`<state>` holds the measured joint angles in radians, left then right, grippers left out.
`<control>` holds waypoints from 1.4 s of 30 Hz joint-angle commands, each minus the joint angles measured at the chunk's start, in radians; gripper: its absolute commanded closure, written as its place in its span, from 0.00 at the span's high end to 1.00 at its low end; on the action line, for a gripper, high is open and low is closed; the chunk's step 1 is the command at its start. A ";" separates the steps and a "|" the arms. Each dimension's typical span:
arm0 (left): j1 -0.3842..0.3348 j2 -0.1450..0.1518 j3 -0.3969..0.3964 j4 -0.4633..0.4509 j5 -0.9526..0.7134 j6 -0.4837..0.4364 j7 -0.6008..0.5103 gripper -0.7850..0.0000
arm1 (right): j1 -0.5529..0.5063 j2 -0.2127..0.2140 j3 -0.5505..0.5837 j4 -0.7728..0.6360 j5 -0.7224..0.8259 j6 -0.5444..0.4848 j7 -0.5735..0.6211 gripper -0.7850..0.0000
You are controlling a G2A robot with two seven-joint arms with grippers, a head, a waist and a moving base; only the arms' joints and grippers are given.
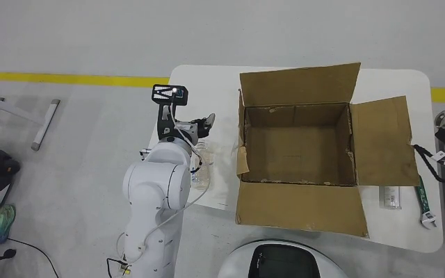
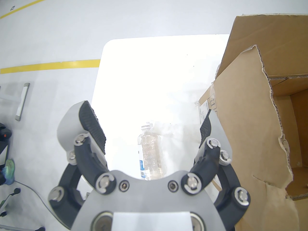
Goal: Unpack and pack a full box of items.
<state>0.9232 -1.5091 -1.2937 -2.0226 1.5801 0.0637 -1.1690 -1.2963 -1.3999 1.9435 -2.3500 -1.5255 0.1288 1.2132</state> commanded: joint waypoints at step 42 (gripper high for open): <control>0.000 0.000 0.000 0.000 0.000 0.000 0.000 1.00 | -0.042 0.005 0.035 0.043 0.065 0.018 -0.098 1.00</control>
<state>0.9232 -1.5091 -1.2937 -2.0226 1.5801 0.0637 -1.1690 -1.3400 -1.3958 1.9703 -2.3119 -1.4692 0.1416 1.1129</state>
